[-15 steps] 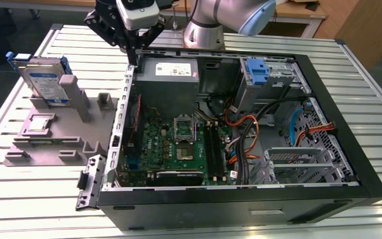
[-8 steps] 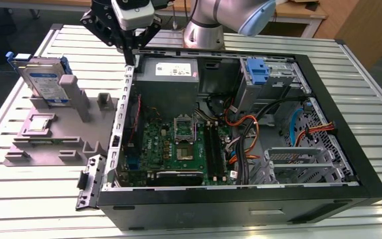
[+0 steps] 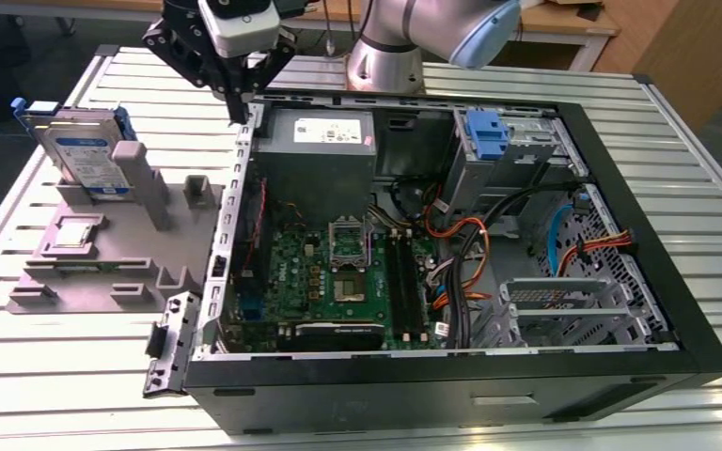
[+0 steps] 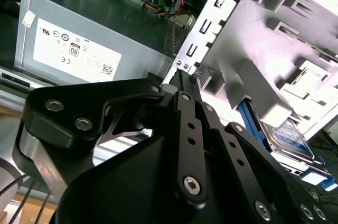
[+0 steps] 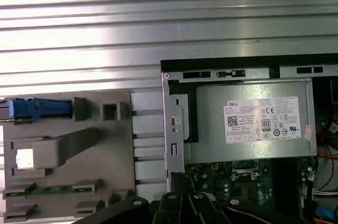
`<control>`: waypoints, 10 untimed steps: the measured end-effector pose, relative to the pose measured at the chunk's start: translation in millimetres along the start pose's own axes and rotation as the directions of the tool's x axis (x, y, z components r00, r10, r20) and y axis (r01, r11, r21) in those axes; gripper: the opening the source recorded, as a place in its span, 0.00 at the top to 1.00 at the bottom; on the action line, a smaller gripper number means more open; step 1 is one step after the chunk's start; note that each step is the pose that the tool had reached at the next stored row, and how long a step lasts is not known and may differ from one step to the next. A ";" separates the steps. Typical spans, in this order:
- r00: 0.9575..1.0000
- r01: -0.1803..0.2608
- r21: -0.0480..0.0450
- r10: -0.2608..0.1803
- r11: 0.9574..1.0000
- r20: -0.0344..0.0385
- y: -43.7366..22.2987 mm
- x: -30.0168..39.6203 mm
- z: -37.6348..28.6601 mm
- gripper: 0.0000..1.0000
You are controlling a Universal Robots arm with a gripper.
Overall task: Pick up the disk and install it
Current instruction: 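Reach for the disk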
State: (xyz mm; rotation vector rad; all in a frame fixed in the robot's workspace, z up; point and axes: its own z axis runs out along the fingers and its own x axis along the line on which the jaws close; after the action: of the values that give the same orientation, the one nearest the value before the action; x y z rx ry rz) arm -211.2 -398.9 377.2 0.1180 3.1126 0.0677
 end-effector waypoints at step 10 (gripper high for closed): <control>1.000 0.000 0.000 0.000 1.000 0.000 -0.2 2.8 0.2 0.90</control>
State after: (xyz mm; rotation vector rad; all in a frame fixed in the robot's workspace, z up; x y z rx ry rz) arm -214.0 -398.9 376.9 0.1180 3.1126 0.0676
